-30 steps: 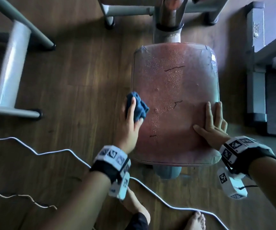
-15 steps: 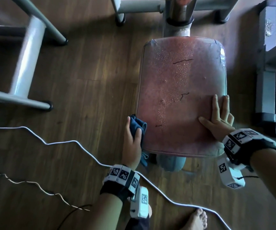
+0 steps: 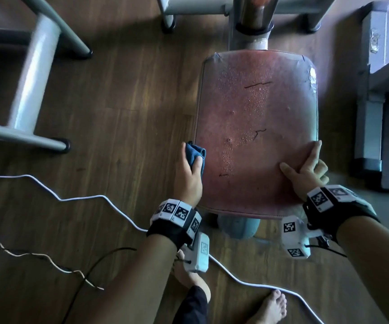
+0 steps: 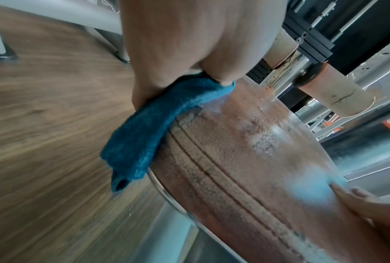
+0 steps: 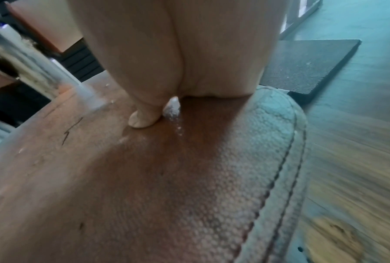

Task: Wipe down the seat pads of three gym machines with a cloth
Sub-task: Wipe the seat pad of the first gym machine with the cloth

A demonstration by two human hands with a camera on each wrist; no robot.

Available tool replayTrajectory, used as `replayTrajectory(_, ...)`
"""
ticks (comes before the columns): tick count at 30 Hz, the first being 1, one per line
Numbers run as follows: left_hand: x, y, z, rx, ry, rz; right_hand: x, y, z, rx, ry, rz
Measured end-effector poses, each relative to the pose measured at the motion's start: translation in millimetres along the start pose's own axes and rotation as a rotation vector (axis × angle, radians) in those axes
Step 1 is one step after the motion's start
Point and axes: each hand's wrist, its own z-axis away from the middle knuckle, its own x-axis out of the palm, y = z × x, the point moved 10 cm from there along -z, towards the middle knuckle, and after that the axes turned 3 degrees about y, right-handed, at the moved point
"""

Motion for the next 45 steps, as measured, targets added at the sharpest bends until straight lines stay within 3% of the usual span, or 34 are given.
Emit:
replayTrajectory(4, -10, 1, 16, 0.096, 0.052, -0.143, 1, 2, -3, 0.069, -0.044, -0.024)
replayTrajectory(8, -5, -6, 7, 0.008, 0.023, -0.152, 0, -3, 2, 0.072, -0.014, -0.031)
replayTrajectory(12, 19, 23, -41, -0.090, -0.068, -0.014, -2, -8, 6, 0.017, 0.038, -0.047)
replayTrajectory(17, 44, 59, -130, -0.050, -0.101, -0.021, 0, -8, 5, 0.025, 0.023, -0.068)
replayTrajectory(23, 38, 47, -89, -0.033, -0.123, -0.101, 1, -8, 4, 0.045, -0.024, -0.060)
replayTrajectory(30, 45, 50, -129, -0.013, -0.121, -0.232, 2, -8, 7, 0.084, -0.094, -0.032)
replayTrajectory(36, 32, 60, -94, 0.117, -0.070, -0.327, 2, -9, 9, 0.094, -0.113, -0.027)
replayTrajectory(41, 59, 74, -157, 0.101, -0.144, -0.286, 0, -9, 9, 0.091, -0.105, -0.015)
replayTrajectory(45, 77, 126, -192, 0.334, -0.114, -0.499, 0, -10, 10, 0.083, -0.087, -0.011)
